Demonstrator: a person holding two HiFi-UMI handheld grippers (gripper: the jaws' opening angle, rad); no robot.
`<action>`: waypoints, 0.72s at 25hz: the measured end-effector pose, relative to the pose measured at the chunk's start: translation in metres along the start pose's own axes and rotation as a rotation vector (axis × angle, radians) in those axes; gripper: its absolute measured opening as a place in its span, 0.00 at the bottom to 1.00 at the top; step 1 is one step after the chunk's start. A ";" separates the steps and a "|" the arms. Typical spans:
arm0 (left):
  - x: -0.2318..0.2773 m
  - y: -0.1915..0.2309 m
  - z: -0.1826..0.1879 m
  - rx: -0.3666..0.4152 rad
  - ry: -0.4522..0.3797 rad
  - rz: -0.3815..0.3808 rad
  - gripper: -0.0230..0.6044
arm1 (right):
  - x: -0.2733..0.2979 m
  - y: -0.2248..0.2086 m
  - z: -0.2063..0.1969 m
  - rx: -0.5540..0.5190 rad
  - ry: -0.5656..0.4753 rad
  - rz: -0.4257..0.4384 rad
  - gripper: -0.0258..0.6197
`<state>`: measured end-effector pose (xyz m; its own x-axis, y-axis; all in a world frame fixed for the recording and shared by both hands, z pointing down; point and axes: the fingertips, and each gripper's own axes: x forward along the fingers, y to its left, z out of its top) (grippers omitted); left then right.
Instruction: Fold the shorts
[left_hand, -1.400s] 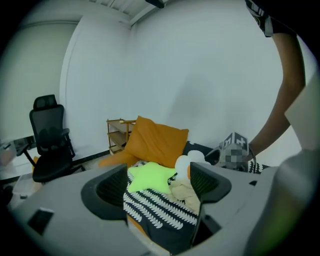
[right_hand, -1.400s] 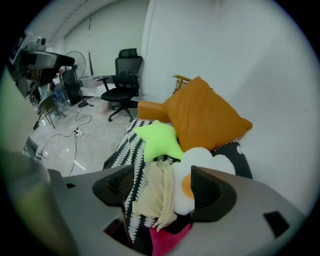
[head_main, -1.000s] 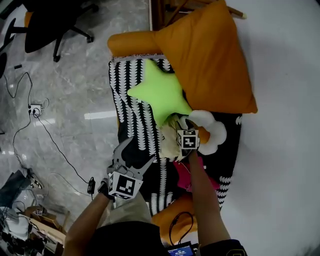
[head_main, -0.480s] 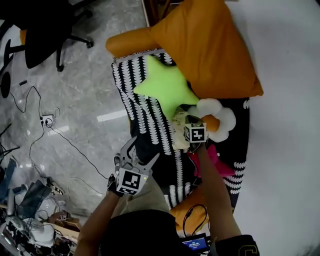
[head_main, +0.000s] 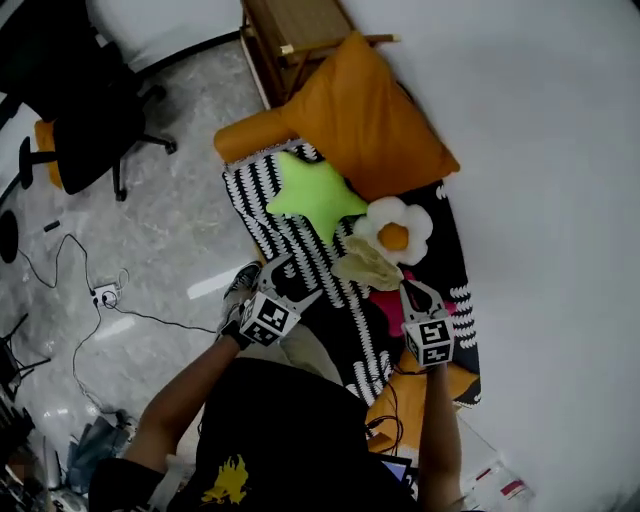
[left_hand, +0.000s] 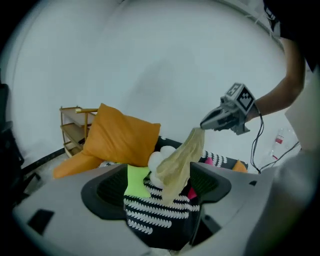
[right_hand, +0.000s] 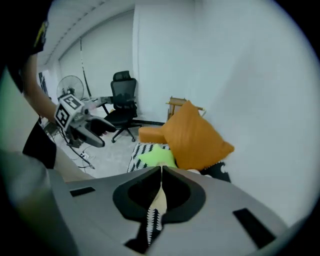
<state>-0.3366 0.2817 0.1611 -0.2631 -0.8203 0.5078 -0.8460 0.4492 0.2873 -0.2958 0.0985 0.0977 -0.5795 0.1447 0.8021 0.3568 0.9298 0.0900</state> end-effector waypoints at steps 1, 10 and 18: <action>-0.004 -0.002 0.005 0.001 0.005 -0.050 0.67 | -0.027 0.007 0.015 -0.006 -0.021 -0.032 0.08; -0.001 -0.018 0.081 0.063 -0.032 -0.434 0.46 | -0.183 0.076 0.110 -0.019 -0.180 -0.377 0.08; 0.006 -0.092 0.078 0.217 0.146 -0.718 0.46 | -0.243 0.110 0.129 0.050 -0.317 -0.583 0.08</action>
<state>-0.2963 0.2079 0.0745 0.4373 -0.8227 0.3633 -0.8623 -0.2689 0.4291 -0.2102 0.2090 -0.1629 -0.8574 -0.3010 0.4175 -0.1098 0.8995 0.4229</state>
